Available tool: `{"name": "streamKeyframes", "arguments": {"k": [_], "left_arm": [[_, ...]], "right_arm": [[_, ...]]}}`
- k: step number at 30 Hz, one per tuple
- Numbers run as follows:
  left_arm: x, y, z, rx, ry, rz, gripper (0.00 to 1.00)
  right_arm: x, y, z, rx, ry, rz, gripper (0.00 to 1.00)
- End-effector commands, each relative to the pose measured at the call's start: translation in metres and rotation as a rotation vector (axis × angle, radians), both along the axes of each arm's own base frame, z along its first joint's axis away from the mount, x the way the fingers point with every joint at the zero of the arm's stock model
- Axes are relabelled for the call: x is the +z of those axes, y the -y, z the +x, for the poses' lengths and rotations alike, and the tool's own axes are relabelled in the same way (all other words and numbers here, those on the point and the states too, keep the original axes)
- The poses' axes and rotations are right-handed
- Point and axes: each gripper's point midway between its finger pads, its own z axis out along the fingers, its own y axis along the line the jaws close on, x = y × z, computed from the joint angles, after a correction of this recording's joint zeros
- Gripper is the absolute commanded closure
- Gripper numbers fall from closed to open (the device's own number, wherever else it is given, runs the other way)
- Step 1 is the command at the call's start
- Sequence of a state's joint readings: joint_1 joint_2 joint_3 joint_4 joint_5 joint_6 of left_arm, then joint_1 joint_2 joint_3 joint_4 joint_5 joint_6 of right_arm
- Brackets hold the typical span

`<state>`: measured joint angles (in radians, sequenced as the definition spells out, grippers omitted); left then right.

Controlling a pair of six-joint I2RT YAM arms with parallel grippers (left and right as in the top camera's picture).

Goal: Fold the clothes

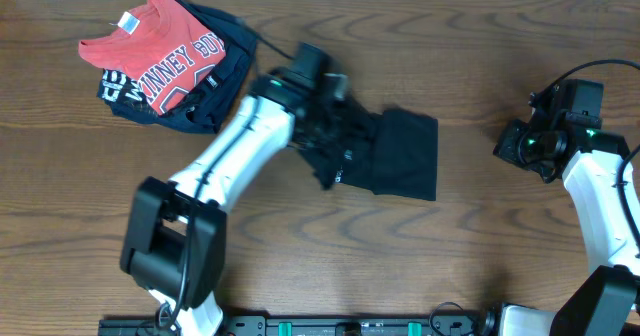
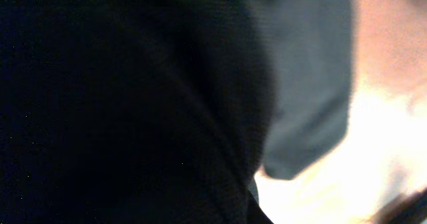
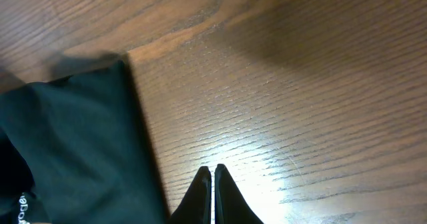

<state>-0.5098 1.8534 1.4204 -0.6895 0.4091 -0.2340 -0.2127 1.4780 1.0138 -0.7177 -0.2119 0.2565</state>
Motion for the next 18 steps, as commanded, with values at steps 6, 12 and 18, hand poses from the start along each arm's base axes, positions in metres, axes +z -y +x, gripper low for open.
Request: {"name": "streamKeyframes", "arguments": {"k": [6,12,18], "left_arm": [[0.011,0.036,-0.012,0.039,0.073,0.064,0.94],[0.022,0.027,0.008,0.084,0.08,0.014,0.94],[0.027,-0.035,0.021,0.101,0.063,0.159,0.94]], "right_arm": [[0.002,0.0,-0.001,-0.014,0.003,0.006,0.97],[0.002,0.001,-0.001,-0.014,0.003,0.006,0.97],[0.001,0.0,-0.005,-0.014,-0.012,0.009,0.97]]}}
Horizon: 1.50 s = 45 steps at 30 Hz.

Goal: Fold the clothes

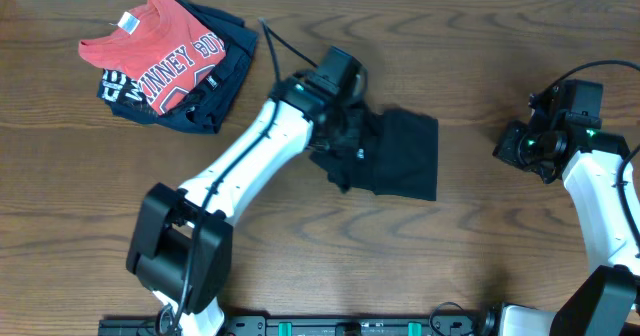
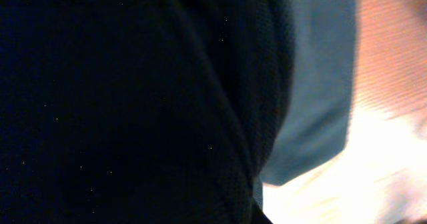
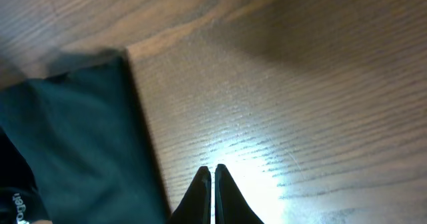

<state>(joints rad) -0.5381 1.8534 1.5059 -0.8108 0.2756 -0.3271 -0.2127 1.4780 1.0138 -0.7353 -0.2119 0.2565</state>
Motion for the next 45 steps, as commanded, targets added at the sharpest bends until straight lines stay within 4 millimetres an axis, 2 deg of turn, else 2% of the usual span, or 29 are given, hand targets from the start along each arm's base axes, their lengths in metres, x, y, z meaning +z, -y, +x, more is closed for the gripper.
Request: {"name": "streamKeyframes", "arguments": {"k": [1,4,6,11,18,22,28,33,35,37,39,40,45], "left_arm": [[0.016,-0.037,0.023,0.0,0.061,0.067,0.94],[0.019,-0.065,0.031,0.0,0.054,0.093,0.94],[0.022,-0.076,0.036,0.004,0.061,0.099,0.94],[0.03,-0.078,0.051,-0.009,0.122,0.086,0.94],[0.025,-0.035,0.061,0.032,0.147,-0.002,0.94],[0.014,0.001,0.06,0.044,0.14,-0.041,0.94],[-0.015,0.058,0.044,-0.028,0.135,-0.054,0.94],[-0.039,0.078,0.026,-0.084,0.12,0.003,0.92],[-0.042,0.081,0.022,-0.097,0.128,0.027,0.88],[-0.041,0.084,0.02,-0.126,0.138,0.03,0.68],[-0.037,0.084,0.019,-0.13,0.14,0.03,0.6],[-0.032,0.083,0.018,-0.13,0.139,0.031,0.52],[0.002,0.077,0.012,-0.178,0.14,0.054,0.44]], "right_arm": [[0.002,0.001,-0.001,-0.014,0.005,0.005,0.97],[0.002,0.001,-0.001,-0.014,0.005,0.005,0.97],[0.002,0.001,-0.001,-0.014,0.006,0.005,0.97],[0.003,0.001,0.001,-0.014,0.011,0.004,0.97],[0.003,0.001,0.001,-0.014,0.011,0.004,0.97],[0.003,0.001,0.0,-0.014,0.008,0.005,0.97],[0.002,-0.001,-0.001,-0.011,0.002,0.013,0.97],[0.002,-0.001,-0.002,-0.011,-0.001,0.014,0.98],[0.002,-0.002,-0.002,-0.01,0.0,0.018,0.98],[0.002,-0.002,-0.002,-0.008,0.001,0.021,0.98],[0.003,-0.004,-0.002,-0.006,0.002,0.028,0.98],[0.003,-0.004,-0.002,-0.005,0.002,0.028,0.97],[0.004,-0.01,0.0,0.027,0.013,0.041,0.95]]}}
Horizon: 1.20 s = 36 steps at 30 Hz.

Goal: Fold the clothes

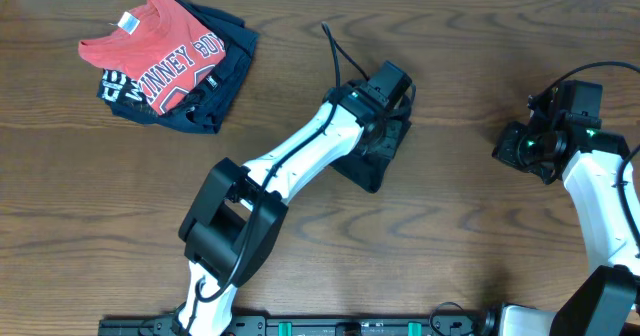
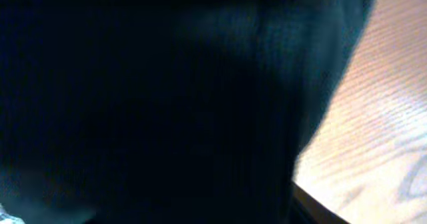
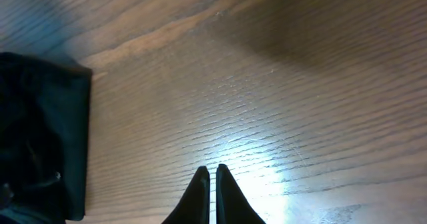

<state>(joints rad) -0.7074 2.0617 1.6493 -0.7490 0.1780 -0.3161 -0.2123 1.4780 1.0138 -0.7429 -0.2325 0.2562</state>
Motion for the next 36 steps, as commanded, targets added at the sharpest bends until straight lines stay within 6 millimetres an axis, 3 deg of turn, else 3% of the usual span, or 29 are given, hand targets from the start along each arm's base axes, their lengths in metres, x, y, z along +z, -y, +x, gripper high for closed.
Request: {"name": "streamKeyframes", "arguments": {"k": [1,6,7,9,11,14,17,21,25,26,28,29,31,34,36], "left_arm": [[0.05,0.002,0.009,-0.056,0.085,-0.022,0.43],[0.073,-0.019,0.016,-0.061,0.157,0.07,0.44],[0.073,-0.028,0.02,-0.044,0.171,0.106,0.51],[0.071,-0.045,0.025,-0.016,0.181,0.172,0.79],[0.068,-0.065,0.029,0.015,0.178,0.236,0.89],[0.066,-0.091,0.035,0.061,0.149,0.274,0.9],[0.064,-0.118,0.043,0.121,0.111,0.283,0.9],[0.062,-0.131,0.049,0.161,0.007,0.131,0.9],[0.067,-0.133,0.051,0.136,-0.069,-0.04,0.89],[0.069,-0.133,0.051,0.134,-0.082,-0.077,0.88],[0.071,-0.134,0.051,0.114,-0.095,-0.122,0.86],[0.071,-0.134,0.051,0.109,-0.101,-0.132,0.85],[0.068,-0.136,0.049,0.11,-0.113,-0.135,0.83],[0.064,-0.13,0.042,0.076,-0.132,-0.151,0.83],[0.061,-0.125,0.038,0.056,-0.142,-0.158,0.83]], "right_arm": [[0.005,-0.011,0.003,0.049,0.03,0.028,0.94],[0.015,-0.048,0.014,0.245,0.119,0.072,0.89],[0.019,-0.06,0.017,0.303,0.149,0.087,0.89],[0.027,-0.083,0.021,0.424,0.213,0.12,0.87],[0.036,-0.109,0.024,0.534,0.279,0.154,0.85],[0.043,-0.139,0.031,0.626,0.347,0.152,0.74],[0.038,-0.164,0.042,0.66,0.375,0.12,0.56],[0.013,-0.198,0.047,0.675,0.34,0.137,0.5],[-0.021,-0.226,0.041,0.734,0.277,0.156,0.51],[-0.029,-0.229,0.039,0.741,0.257,0.152,0.55],[-0.043,-0.221,0.038,0.706,0.21,0.099,0.92],[-0.049,-0.212,0.038,0.654,0.175,0.063,0.99],[-0.057,-0.188,0.036,0.548,0.107,-0.013,0.99],[-0.057,-0.172,0.035,0.531,0.088,-0.045,0.99],[-0.056,-0.163,0.034,0.525,0.076,-0.054,0.93]]}}
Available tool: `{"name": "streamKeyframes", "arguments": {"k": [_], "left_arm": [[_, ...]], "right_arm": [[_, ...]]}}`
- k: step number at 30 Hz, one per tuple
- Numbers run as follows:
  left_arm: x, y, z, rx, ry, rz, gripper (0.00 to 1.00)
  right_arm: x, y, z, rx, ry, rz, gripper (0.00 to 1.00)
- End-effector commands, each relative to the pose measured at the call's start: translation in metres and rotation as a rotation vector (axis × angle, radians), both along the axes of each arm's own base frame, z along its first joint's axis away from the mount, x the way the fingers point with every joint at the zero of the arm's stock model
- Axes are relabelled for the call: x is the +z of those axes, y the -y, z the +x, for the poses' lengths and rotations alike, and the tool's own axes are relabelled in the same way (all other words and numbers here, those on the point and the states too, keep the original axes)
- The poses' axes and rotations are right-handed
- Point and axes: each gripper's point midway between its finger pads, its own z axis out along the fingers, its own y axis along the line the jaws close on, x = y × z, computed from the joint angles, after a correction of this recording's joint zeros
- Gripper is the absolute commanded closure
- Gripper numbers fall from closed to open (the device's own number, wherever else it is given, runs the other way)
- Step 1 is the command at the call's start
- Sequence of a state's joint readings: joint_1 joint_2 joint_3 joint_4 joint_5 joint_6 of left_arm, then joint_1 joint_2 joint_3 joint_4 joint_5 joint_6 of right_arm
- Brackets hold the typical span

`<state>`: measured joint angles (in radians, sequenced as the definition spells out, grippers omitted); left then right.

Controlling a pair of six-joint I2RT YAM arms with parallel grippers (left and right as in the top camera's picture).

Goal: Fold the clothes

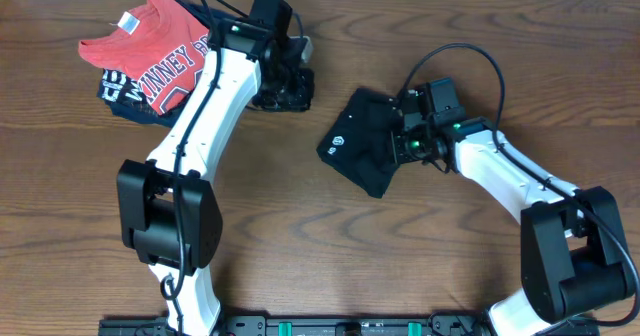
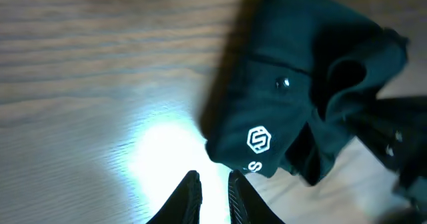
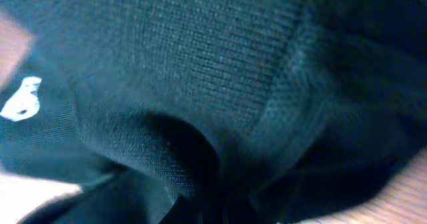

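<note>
A black garment [image 1: 358,148] with a small white logo lies folded into a compact bundle at the table's middle; it also shows in the left wrist view [image 2: 293,97]. My right gripper [image 1: 402,144] is at its right edge. Dark cloth [image 3: 200,71] fills the right wrist view and bunches in towards the fingers, so the right gripper [image 3: 213,214] looks shut on it. My left gripper [image 1: 288,84] hangs over bare wood to the bundle's upper left. In the left wrist view the left gripper [image 2: 212,184] stands slightly open with nothing between its fingers.
A pile of folded clothes sits at the back left: a red printed shirt [image 1: 155,51] on top of navy garments [image 1: 215,91]. The left arm's cable arcs above that pile. The back table edge runs close behind.
My left gripper has let go of the black garment and now sits up and to the left, near the pile. My right gripper has come from the far right onto the garment's right edge.
My left gripper held the left part of the spread black garment while the right stayed shut at the far right. The left then stood further right over it, leaving a smaller bundle. Now the left is off and the right is on it.
</note>
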<state>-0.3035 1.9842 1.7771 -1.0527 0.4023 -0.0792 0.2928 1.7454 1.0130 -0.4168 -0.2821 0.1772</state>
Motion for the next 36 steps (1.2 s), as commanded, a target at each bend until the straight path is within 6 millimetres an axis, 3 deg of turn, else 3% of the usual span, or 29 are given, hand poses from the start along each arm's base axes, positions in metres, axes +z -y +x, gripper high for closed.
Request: {"name": "streamKeyframes", "arguments": {"k": [1,4,5,9,14,17,22,23,26,29,32,34,36], "left_arm": [[-0.004,0.014,-0.014,-0.068,-0.029,-0.049,0.83],[-0.011,0.02,-0.018,-0.085,-0.034,-0.052,0.83],[-0.013,0.024,-0.02,-0.093,-0.037,-0.057,0.78],[-0.026,0.033,-0.029,-0.12,-0.051,-0.063,0.74],[-0.05,0.041,-0.042,-0.147,-0.077,-0.054,0.69],[-0.066,0.044,-0.049,-0.159,-0.088,-0.056,0.68],[-0.087,0.054,-0.06,-0.184,-0.093,-0.11,0.67],[-0.09,0.054,-0.061,-0.185,-0.088,-0.108,0.68],[-0.098,0.044,-0.061,-0.174,-0.09,-0.068,0.94],[-0.102,0.031,-0.059,-0.147,-0.1,-0.026,0.94],[-0.102,0.021,-0.053,-0.117,-0.099,-0.028,0.94],[-0.102,0.013,-0.05,-0.095,-0.106,-0.027,0.94],[-0.102,0.004,-0.05,-0.073,-0.123,-0.024,0.94]], "right_arm": [[0.003,0.03,0.005,-0.085,0.005,-0.071,0.82],[0.001,0.051,-0.003,-0.132,-0.045,-0.094,0.6],[0.0,0.059,-0.006,-0.151,-0.062,-0.109,0.59],[0.001,0.087,-0.012,-0.223,-0.101,-0.138,0.6],[0.028,0.067,-0.013,-0.08,-0.041,0.013,0.62],[0.048,0.067,-0.011,-0.056,0.025,0.014,0.62],[0.066,0.065,-0.007,-0.061,0.086,0.025,0.49],[0.063,0.064,-0.008,-0.059,0.078,0.023,0.48],[0.05,0.058,-0.01,-0.042,0.041,0.017,0.44],[0.031,0.048,-0.009,-0.029,-0.003,0.019,0.59],[0.008,0.044,-0.011,-0.016,-0.054,0.0,0.87],[-0.006,0.054,-0.012,-0.049,-0.087,-0.058,0.99],[-0.016,0.076,-0.01,-0.145,-0.104,-0.155,0.99]]}}
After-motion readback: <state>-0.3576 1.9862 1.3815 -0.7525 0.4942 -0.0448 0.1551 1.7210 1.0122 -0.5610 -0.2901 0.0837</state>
